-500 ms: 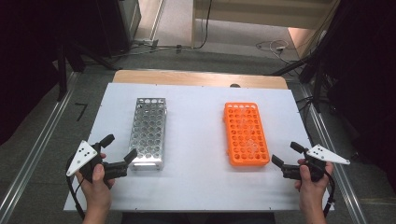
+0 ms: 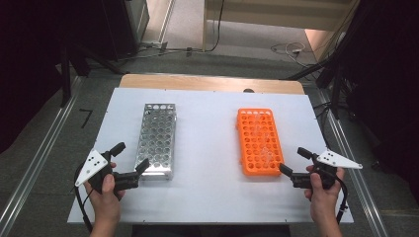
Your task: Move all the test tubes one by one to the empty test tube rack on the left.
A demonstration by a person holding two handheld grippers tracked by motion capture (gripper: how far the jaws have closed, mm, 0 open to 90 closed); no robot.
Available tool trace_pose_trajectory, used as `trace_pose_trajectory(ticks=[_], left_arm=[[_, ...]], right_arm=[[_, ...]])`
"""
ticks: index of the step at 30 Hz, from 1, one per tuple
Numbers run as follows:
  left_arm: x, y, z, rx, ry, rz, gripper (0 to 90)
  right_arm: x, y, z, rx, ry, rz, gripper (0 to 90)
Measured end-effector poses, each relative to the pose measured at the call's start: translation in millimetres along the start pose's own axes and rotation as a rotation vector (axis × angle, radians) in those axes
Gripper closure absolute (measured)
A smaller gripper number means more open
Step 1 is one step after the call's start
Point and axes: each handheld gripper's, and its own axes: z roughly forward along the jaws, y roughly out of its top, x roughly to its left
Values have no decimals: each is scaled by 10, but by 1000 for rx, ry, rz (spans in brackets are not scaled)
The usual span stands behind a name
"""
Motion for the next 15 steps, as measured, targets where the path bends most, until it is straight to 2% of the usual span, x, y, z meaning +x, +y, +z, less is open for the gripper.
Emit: trace_pose_trajectory(ticks=[1, 6, 7, 9, 11, 13, 15], left_arm=[[-13, 9, 9, 7, 0, 15, 0], [-54, 28, 6, 9, -16, 18, 0], [-69, 32, 15, 11, -28, 22, 0], [-118, 52, 51, 24, -47, 53, 0], [-128, 59, 64, 27, -55, 60, 0], [-154, 65, 98, 39, -60, 84, 0], [-173, 63, 106, 45, -64, 88, 0]], right_arm=[[19, 5, 24, 8, 9, -3, 0], [128, 0, 100, 41, 83, -25, 60], [144, -6, 114, 54, 108, -26, 91], [183, -15, 126, 69, 110, -25, 171], [207, -14, 129, 69, 125, -27, 254], [226, -11, 139, 73, 123, -21, 347], [230, -23, 171, 88, 119, -24, 427]])
